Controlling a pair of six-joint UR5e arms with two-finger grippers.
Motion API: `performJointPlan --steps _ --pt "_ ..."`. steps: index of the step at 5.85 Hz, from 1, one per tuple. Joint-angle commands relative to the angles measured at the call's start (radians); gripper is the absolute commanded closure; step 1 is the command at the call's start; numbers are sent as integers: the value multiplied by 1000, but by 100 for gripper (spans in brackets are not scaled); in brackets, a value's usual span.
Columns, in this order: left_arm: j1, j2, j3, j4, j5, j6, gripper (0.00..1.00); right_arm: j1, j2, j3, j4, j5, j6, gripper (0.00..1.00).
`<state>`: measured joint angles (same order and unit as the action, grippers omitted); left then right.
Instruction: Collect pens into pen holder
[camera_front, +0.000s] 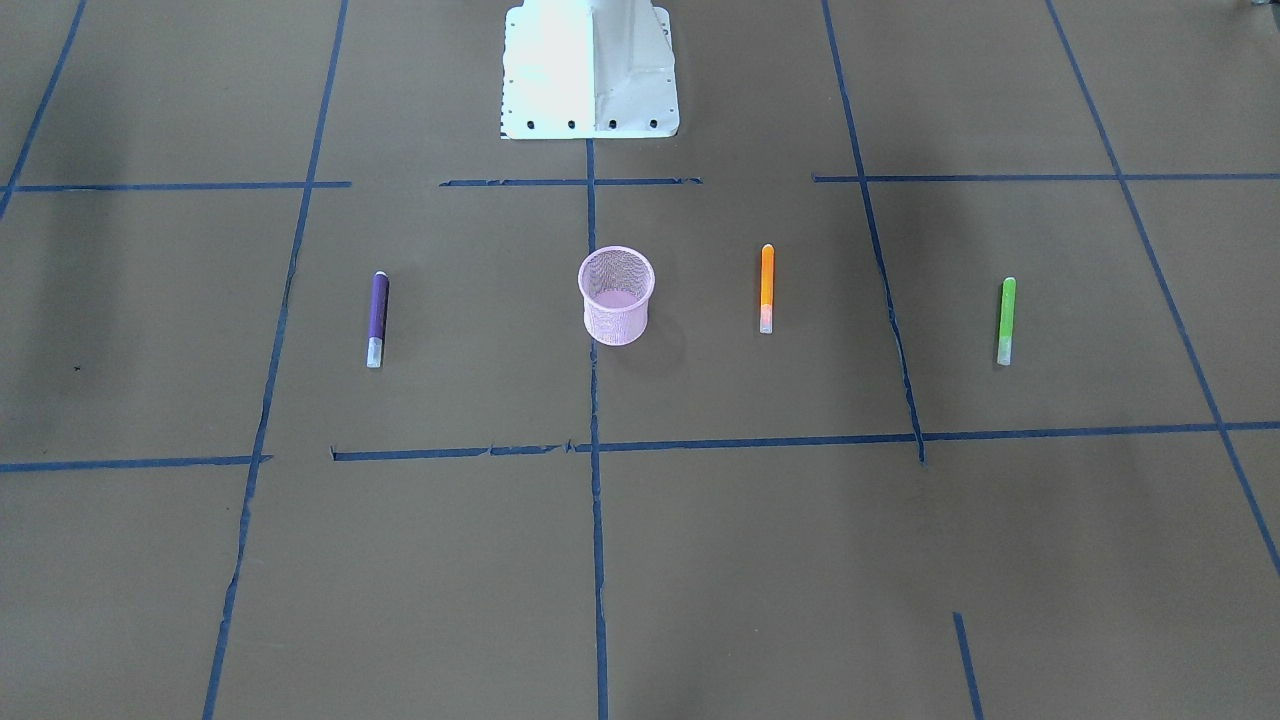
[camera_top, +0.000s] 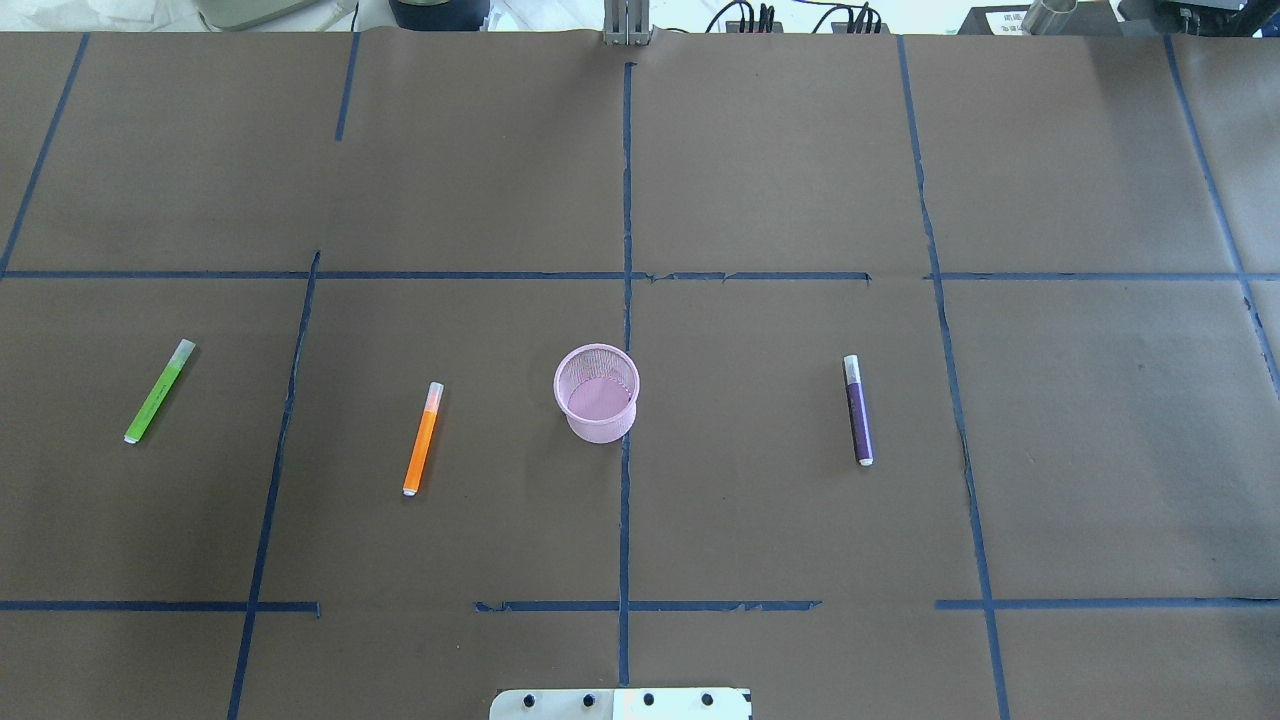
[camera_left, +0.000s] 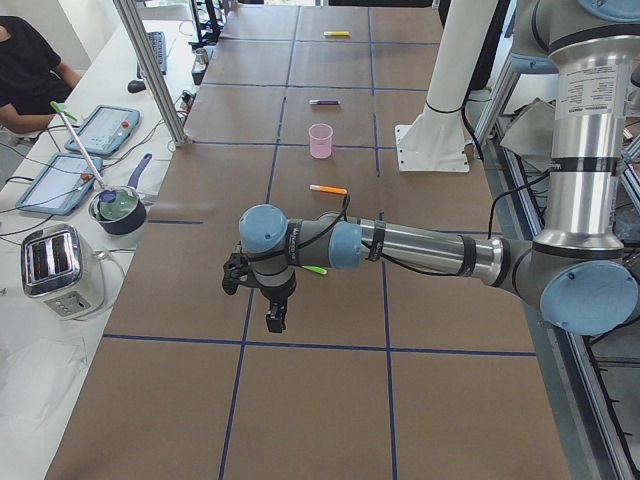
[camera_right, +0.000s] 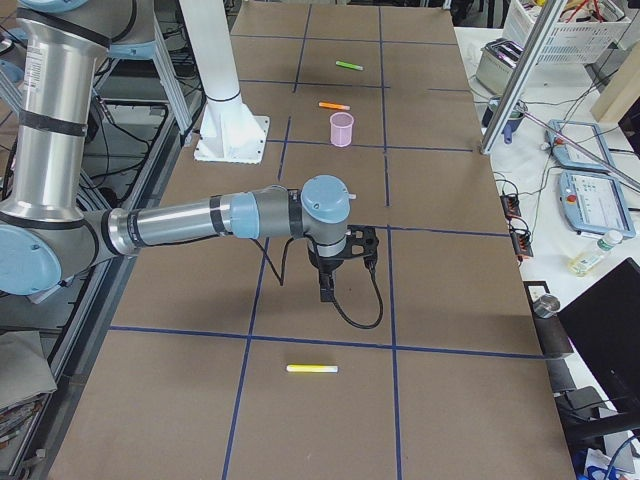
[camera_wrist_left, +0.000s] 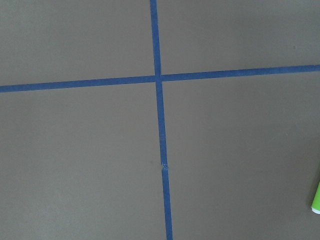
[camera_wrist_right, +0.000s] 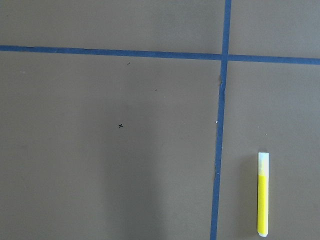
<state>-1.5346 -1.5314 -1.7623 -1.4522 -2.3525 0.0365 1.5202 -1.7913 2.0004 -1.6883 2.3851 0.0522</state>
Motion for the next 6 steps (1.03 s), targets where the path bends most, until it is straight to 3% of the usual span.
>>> performJointPlan --steps 1,2,4,6 --pt "-1 20 -14 -10 -2 13 0 -2 -2 0 -2 -1 -6 0" --pt "2 25 4 -13 5 13 0 -2 4 -33 -2 -4 -8 0" --pt "5 27 -17 -17 -5 10 0 -15 -43 -43 164 5 -3 0" --pt "7 27 -17 -51 -10 19 0 -32 -48 -46 173 45 -12 0"
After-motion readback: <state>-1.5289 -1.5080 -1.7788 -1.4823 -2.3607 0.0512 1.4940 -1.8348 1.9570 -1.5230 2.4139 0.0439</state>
